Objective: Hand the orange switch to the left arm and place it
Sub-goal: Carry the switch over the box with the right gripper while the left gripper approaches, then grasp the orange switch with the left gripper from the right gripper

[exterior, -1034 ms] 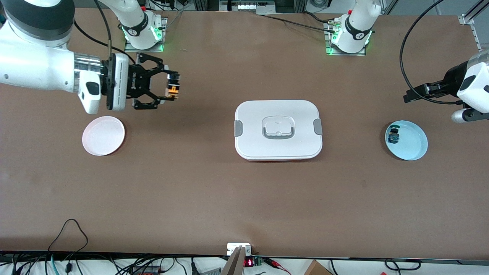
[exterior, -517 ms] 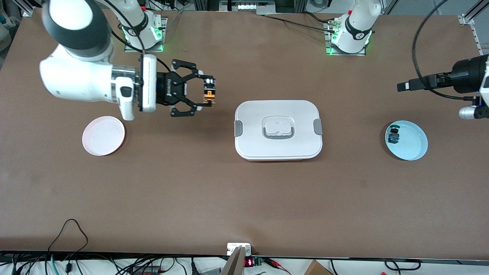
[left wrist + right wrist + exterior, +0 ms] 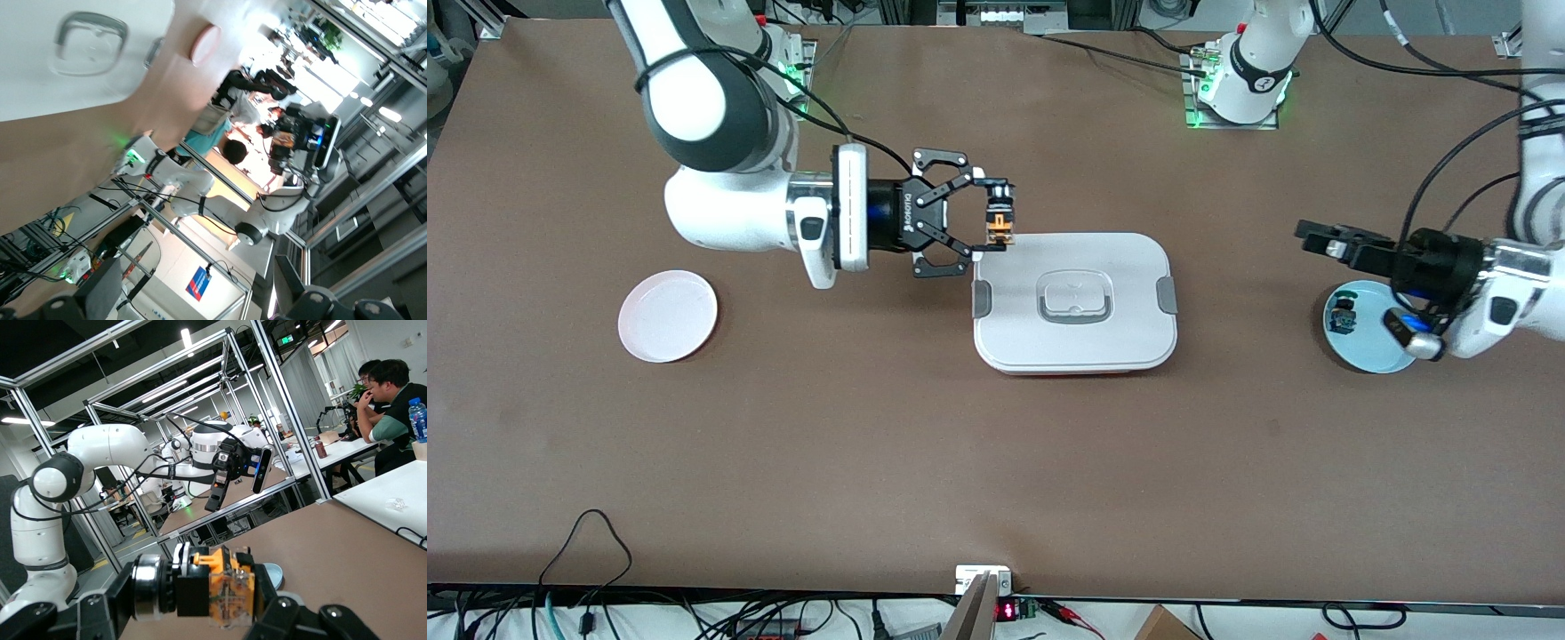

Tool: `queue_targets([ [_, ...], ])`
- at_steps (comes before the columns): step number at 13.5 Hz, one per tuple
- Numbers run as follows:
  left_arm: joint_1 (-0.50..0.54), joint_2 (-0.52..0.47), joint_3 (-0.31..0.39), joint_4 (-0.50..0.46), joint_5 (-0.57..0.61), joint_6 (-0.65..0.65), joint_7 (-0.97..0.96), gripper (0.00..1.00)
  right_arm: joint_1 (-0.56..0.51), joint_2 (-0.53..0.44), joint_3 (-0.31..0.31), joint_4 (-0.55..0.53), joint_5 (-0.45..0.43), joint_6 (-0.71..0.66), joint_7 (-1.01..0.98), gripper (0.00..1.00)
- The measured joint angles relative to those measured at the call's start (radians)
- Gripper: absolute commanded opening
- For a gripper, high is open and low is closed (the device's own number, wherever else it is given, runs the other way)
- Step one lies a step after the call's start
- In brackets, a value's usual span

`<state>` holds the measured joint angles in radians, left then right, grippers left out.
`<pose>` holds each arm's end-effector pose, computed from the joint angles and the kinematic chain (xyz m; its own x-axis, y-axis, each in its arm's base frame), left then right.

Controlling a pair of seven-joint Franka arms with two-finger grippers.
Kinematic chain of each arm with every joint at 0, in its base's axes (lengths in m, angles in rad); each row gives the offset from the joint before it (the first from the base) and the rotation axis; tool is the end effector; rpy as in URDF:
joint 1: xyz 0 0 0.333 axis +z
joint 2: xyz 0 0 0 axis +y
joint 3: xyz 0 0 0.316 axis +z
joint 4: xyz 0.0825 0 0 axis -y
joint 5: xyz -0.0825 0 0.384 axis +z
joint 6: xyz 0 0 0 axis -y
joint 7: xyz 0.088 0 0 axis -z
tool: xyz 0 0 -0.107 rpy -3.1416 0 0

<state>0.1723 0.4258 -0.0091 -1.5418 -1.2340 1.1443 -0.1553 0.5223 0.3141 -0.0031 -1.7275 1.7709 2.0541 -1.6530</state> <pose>0.6201 -0.0249 0.4602 0.7663 -0.2147 -0.6056 0.5383 -0.3001 0.7875 0.5592 0.3806 0.4590 0.4107 0.0507 0.9104 0.9118 -0.0208 -0.4102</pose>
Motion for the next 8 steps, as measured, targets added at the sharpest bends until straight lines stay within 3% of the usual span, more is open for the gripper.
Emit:
queue_targets([
  [4, -0.028, -0.035, -0.136, -0.003, -0.015, 0.185, 0.003, 1.00, 0.071, 0.030, 0.000, 0.031, 0.032, 0.133, -0.023, 0.05],
  [8, -0.072, -0.038, -0.257, -0.038, -0.079, 0.449, 0.000, 1.00, 0.137, 0.064, 0.001, 0.064, 0.148, 0.172, -0.025, 0.05],
])
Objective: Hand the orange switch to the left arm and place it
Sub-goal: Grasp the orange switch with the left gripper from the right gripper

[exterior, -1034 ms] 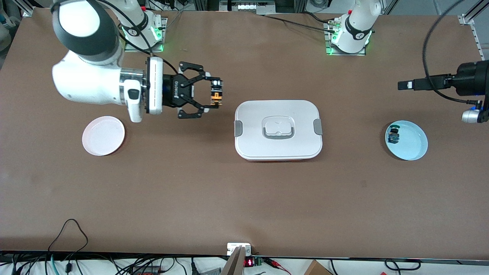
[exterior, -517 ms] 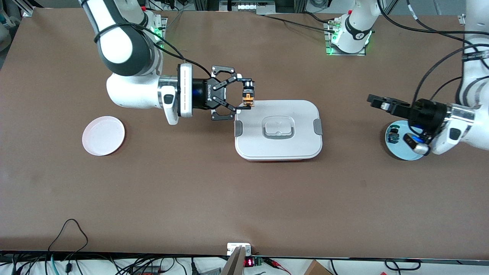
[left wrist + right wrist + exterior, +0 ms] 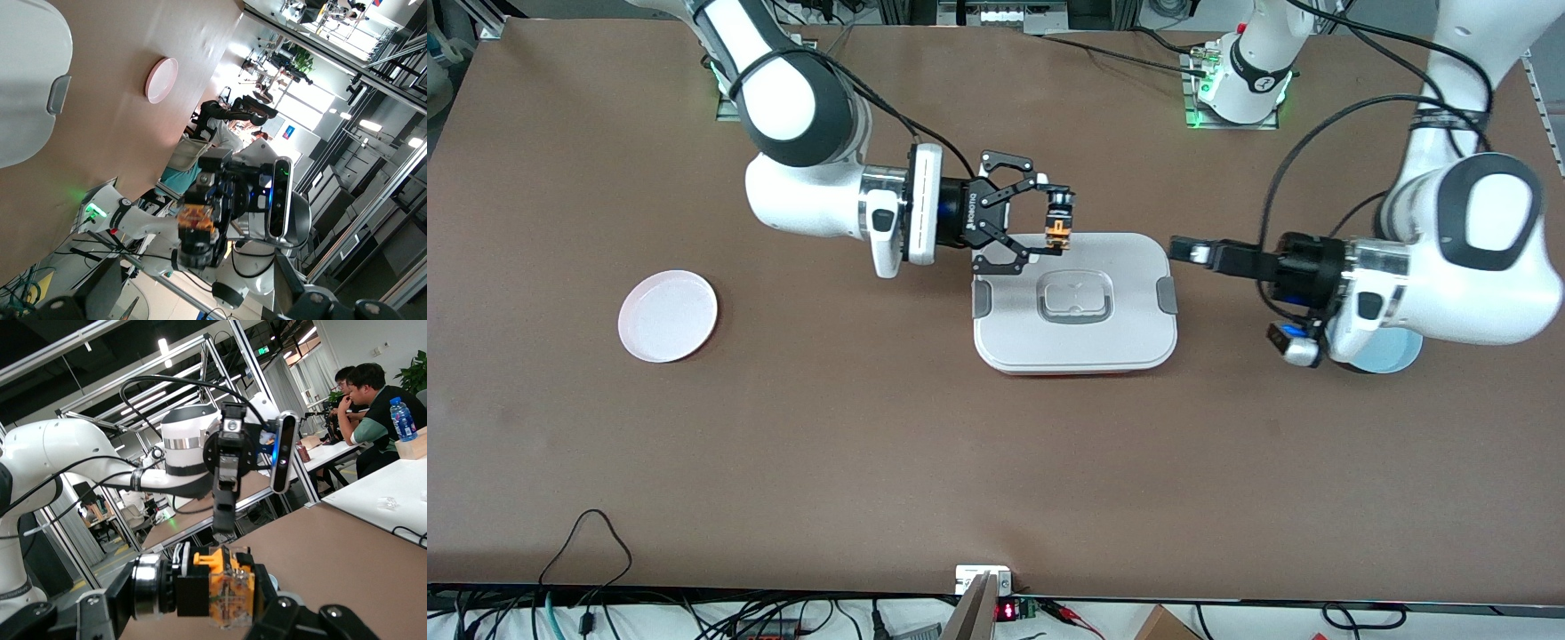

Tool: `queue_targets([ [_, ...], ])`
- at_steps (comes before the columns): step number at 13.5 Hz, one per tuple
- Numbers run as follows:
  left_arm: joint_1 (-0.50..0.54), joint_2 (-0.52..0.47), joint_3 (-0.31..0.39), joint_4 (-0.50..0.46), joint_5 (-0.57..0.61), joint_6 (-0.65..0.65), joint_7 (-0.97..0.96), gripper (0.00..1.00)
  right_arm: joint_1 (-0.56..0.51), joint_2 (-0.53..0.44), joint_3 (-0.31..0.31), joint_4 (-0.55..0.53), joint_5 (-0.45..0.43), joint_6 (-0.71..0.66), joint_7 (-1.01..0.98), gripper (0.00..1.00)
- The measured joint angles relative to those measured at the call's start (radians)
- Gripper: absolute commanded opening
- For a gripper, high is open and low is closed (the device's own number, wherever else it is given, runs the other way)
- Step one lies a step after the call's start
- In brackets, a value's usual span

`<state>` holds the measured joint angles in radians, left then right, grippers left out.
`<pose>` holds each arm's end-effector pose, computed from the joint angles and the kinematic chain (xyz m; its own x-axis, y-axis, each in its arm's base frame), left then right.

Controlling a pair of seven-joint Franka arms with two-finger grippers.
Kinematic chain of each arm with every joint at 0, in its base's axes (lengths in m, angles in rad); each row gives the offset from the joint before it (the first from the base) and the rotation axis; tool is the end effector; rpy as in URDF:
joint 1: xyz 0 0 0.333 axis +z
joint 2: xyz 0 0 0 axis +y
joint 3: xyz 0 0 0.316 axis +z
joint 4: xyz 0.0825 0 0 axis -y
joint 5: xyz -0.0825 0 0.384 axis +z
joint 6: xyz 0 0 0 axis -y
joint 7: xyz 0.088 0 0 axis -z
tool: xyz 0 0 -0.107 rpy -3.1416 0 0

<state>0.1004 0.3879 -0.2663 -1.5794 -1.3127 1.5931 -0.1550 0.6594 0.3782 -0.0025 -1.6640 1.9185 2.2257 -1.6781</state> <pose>0.6335 -0.1820 0.4800 0.8542 -0.1160 -0.5069 0.4718 -0.2368 0.8493 0.5347 0.4497 0.4435 0.4532 0.0002 0.8914 0.8886 -0.0802 -0.4517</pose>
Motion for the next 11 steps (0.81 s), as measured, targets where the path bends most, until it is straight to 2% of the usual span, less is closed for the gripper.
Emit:
queue_targets([
  [2, -0.059, 0.000, -0.004, -0.010, -0.034, 0.092, -0.021, 1.00, 0.003, 0.005, -0.001, 0.011, 0.010, 0.000, 0.000, 0.05],
  [4, -0.094, 0.000, -0.005, -0.012, -0.046, 0.132, -0.044, 1.00, 0.003, 0.005, -0.003, 0.017, 0.011, 0.000, 0.000, 0.05],
  [11, -0.096, 0.000, -0.011, -0.029, -0.046, 0.129, -0.119, 1.00, 0.002, 0.005, -0.004, 0.018, 0.011, 0.000, -0.028, 0.05],
])
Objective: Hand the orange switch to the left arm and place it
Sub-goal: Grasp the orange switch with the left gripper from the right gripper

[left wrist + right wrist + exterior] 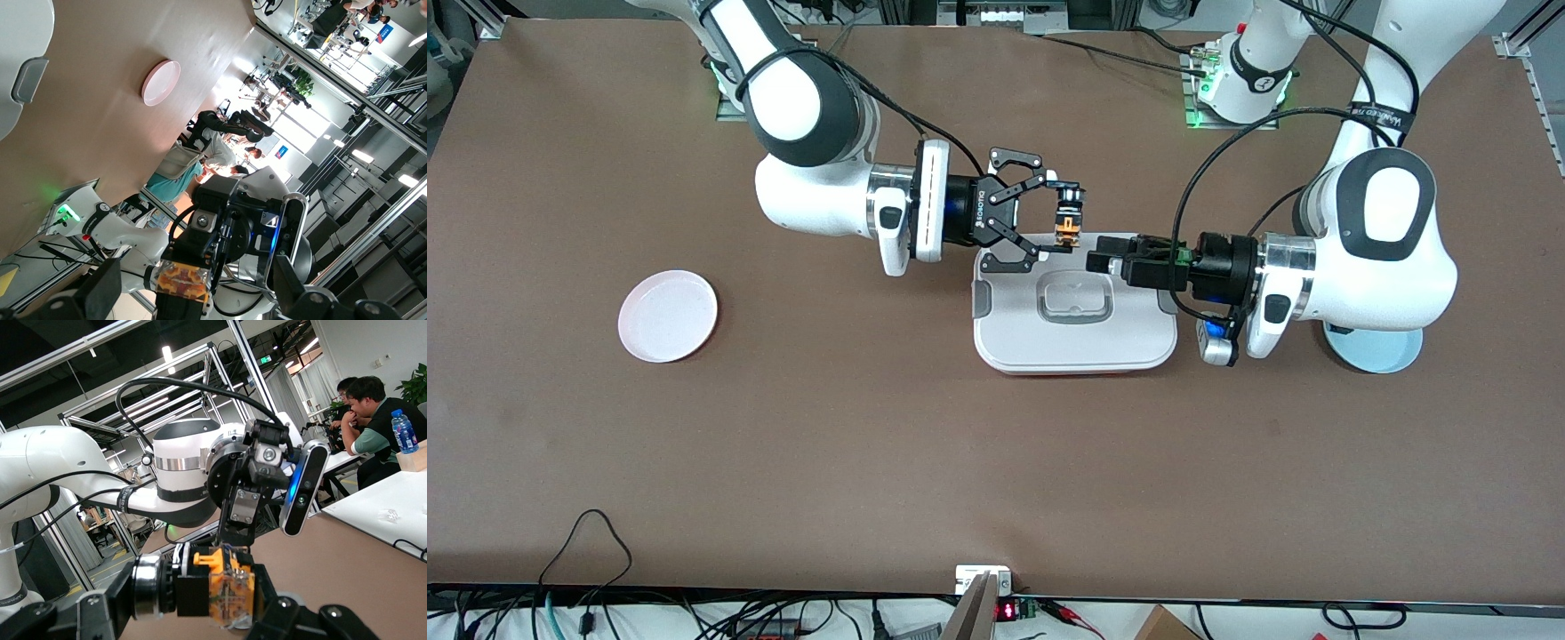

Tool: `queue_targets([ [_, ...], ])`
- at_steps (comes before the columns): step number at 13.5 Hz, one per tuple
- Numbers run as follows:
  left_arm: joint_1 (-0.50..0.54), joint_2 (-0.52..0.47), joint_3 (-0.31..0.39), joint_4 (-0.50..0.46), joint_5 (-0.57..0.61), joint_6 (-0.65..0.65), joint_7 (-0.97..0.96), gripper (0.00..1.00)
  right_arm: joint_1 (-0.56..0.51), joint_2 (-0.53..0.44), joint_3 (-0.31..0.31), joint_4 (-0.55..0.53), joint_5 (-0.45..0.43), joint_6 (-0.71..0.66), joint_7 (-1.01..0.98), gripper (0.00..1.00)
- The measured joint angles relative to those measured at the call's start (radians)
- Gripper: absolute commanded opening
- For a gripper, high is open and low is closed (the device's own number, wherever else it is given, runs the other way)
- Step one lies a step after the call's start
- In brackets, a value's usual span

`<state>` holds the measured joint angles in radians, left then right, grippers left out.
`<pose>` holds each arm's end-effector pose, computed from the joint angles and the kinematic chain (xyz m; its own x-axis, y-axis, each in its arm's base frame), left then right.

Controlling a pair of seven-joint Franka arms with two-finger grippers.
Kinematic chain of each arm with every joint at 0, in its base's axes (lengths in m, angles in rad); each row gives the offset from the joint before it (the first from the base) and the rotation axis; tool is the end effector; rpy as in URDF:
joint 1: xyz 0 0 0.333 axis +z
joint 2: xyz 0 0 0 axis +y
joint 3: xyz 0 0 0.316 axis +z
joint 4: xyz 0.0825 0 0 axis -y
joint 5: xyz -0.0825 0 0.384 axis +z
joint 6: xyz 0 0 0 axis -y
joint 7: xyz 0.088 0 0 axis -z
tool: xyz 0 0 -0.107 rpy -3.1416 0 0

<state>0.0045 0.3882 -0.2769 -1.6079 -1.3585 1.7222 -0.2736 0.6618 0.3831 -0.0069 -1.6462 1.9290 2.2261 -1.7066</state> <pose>0.6238 -0.2404 0.4683 0.7880 -0.0628 -0.6124 0.5844 -0.2368 0.7762 0.5381 0.4509 0.4493 0.4226 -0.0128 0.9062 0.9029 -0.0804 -0.4222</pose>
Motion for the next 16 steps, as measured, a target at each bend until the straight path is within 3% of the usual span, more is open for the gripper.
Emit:
queue_targets([
  [7, -0.004, -0.026, -0.027, -0.035, 0.000, 0.000, -0.001, 1.00, 0.000, 0.000, 0.000, 0.000, 0.000, 0.000, -0.032, 0.05],
  [11, -0.006, -0.071, -0.049, -0.079, 0.000, 0.000, -0.002, 0.95, 0.000, 0.000, 0.000, 0.000, 0.000, 0.000, -0.042, 0.05],
  [16, -0.007, -0.087, -0.051, -0.100, 0.000, 0.001, -0.002, 0.73, 0.000, 0.000, 0.000, 0.000, 0.000, 0.000, -0.046, 0.05],
])
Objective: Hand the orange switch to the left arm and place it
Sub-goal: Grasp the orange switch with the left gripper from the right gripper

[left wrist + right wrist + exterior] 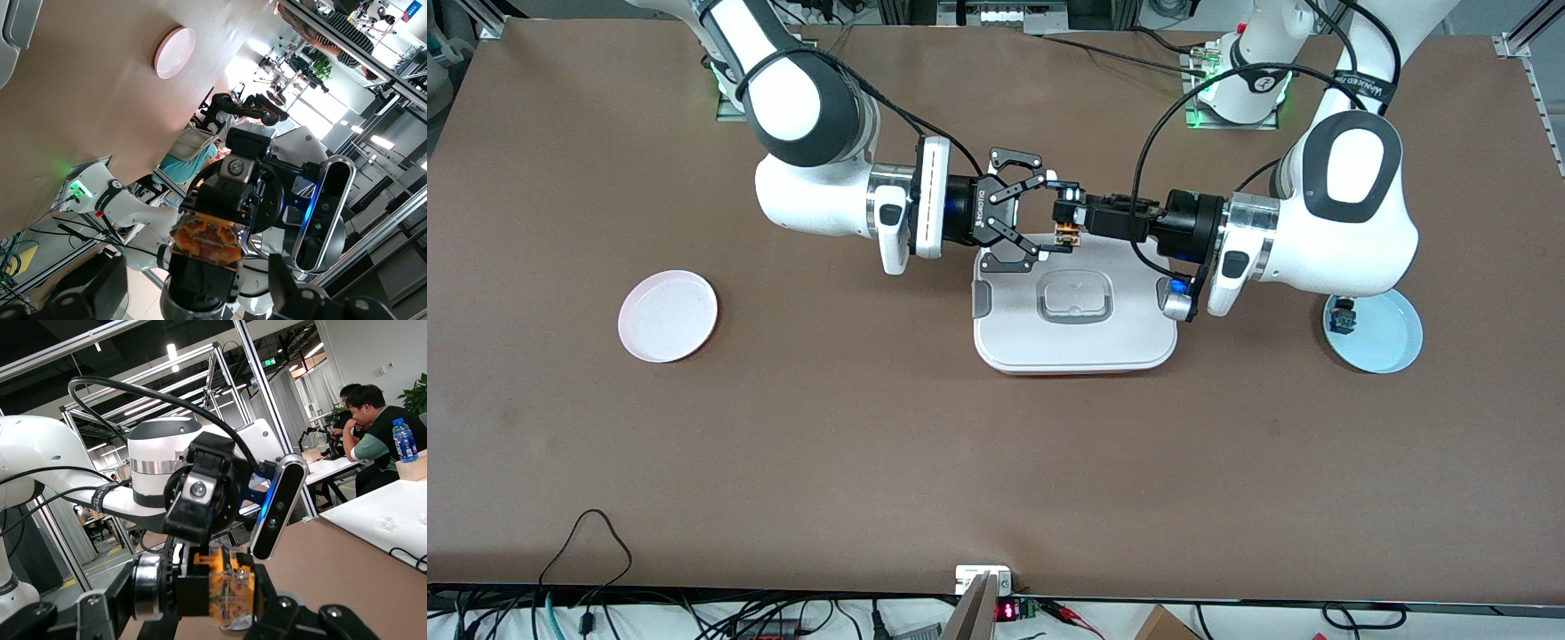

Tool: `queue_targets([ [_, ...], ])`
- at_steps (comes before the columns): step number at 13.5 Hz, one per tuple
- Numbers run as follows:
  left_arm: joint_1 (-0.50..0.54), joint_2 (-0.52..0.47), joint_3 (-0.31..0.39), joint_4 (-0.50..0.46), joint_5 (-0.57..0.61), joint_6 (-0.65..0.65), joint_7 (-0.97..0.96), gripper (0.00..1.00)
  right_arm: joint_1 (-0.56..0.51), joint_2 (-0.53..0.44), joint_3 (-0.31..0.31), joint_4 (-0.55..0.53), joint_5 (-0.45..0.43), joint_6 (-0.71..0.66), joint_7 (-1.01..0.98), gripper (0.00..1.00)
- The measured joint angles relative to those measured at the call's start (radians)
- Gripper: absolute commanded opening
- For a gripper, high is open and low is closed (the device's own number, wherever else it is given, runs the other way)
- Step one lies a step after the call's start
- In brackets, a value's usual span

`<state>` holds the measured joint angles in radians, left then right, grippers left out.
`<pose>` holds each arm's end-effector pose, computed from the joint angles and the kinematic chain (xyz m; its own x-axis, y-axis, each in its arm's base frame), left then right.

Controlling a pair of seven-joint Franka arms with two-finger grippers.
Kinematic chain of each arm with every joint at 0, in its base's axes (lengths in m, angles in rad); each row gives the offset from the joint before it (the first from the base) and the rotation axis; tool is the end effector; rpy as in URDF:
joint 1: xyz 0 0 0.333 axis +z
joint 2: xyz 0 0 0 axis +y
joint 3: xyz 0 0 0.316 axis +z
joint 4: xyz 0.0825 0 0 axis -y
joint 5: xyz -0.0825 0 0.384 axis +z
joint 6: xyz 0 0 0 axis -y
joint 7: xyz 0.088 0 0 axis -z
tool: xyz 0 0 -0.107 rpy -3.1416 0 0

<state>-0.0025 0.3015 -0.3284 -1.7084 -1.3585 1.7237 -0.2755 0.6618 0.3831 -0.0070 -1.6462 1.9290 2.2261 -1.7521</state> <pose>0.5827 -0.2720 0.4779 0.7760 -0.1055 -0.6218 0.5761 -0.2829 0.7669 0.5381 0.4508 0.4493 0.3811 -0.0092 0.9245 0.9212 -0.0810 -0.3806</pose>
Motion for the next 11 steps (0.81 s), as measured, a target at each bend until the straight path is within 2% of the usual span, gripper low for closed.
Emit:
queue_targets([
  [2, 0.000, 0.000, 0.000, -0.002, 0.000, 0.001, 0.000, 0.55, 0.000, 0.000, 0.000, 0.000, 0.000, 0.000, -0.001, 0.05],
  [5, 0.001, -0.001, 0.001, -0.002, -0.002, 0.006, 0.002, 0.10, 0.001, 0.002, 0.000, -0.001, 0.000, 0.000, -0.001, 0.05],
  [6, 0.001, -0.001, 0.001, -0.002, -0.003, 0.006, 0.013, 0.04, 0.001, 0.002, 0.000, -0.001, 0.001, -0.001, 0.003, 0.05],
  [9, 0.001, -0.001, 0.001, -0.002, -0.003, 0.008, 0.014, 0.00, 0.002, 0.002, 0.000, -0.001, 0.002, 0.003, 0.003, 0.08],
  [10, 0.001, -0.001, 0.001, -0.002, -0.003, 0.008, 0.014, 0.00, 0.002, 0.002, 0.000, 0.000, 0.004, 0.006, 0.003, 0.24],
  [11, 0.002, -0.001, 0.001, -0.002, -0.003, 0.008, 0.014, 0.00, 0.003, 0.002, 0.000, 0.000, 0.006, 0.008, 0.003, 0.87],
])
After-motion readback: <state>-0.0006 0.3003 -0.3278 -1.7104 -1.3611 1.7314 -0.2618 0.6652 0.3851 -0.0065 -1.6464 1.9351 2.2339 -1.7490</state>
